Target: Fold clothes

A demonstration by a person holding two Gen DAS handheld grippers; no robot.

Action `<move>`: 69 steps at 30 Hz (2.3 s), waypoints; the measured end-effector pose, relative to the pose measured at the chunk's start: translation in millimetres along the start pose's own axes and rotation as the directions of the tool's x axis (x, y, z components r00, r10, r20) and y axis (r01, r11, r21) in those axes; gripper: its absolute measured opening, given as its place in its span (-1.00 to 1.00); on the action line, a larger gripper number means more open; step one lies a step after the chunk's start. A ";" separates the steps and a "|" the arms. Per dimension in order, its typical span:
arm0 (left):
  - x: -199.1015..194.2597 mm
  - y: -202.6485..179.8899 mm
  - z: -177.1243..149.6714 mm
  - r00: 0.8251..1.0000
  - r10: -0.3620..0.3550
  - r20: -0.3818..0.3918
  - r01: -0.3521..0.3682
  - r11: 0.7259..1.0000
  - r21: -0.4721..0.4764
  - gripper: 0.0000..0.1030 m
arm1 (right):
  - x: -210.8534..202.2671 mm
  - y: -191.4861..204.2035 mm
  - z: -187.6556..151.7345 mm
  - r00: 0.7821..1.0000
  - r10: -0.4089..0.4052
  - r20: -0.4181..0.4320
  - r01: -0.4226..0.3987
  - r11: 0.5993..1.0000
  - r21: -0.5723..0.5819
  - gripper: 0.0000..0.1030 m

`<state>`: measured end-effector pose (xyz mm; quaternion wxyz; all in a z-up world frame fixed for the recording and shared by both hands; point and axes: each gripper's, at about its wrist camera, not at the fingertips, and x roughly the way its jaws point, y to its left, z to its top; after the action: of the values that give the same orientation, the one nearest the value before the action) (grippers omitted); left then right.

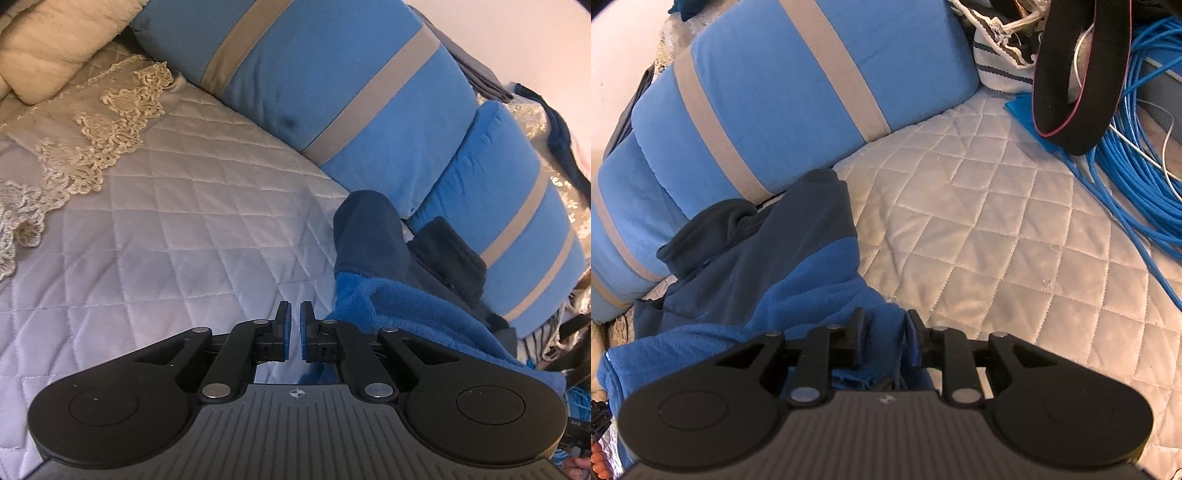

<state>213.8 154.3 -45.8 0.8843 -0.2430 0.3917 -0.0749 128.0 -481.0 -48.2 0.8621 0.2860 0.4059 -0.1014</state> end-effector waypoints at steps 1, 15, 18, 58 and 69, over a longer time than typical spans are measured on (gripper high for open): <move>-1.9 -1.5 0.2 1.000 0.003 -0.004 -0.003 1.000 0.010 -0.84 | -1.1 1.1 -0.5 1.000 -0.005 0.004 0.005 1.000 -0.005 -0.06; -26.5 -30.5 -4.8 0.998 0.051 0.036 -0.058 0.970 0.237 0.59 | -40.0 3.6 0.3 0.996 0.027 0.085 -0.024 0.999 -0.031 1.00; -30.7 -28.6 -6.5 0.999 0.005 0.040 -0.015 0.968 0.250 0.63 | -49.4 3.4 -1.9 0.995 0.019 0.095 -0.014 0.998 -0.057 1.00; 20.1 -70.1 -22.7 0.977 -0.194 -0.084 0.198 0.697 0.690 0.45 | -61.5 10.3 -34.0 1.000 0.006 0.024 -0.002 0.989 -0.149 1.00; 21.5 -87.8 -37.3 0.998 -0.069 0.003 0.039 0.603 0.796 0.15 | -61.5 13.9 -39.4 1.000 0.025 0.013 -0.023 0.988 -0.153 1.00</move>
<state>206.3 57.1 -38.4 0.9039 0.1622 0.2952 -0.2637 68.4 -450.5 -15.8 0.8855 0.2234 0.4027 -0.0618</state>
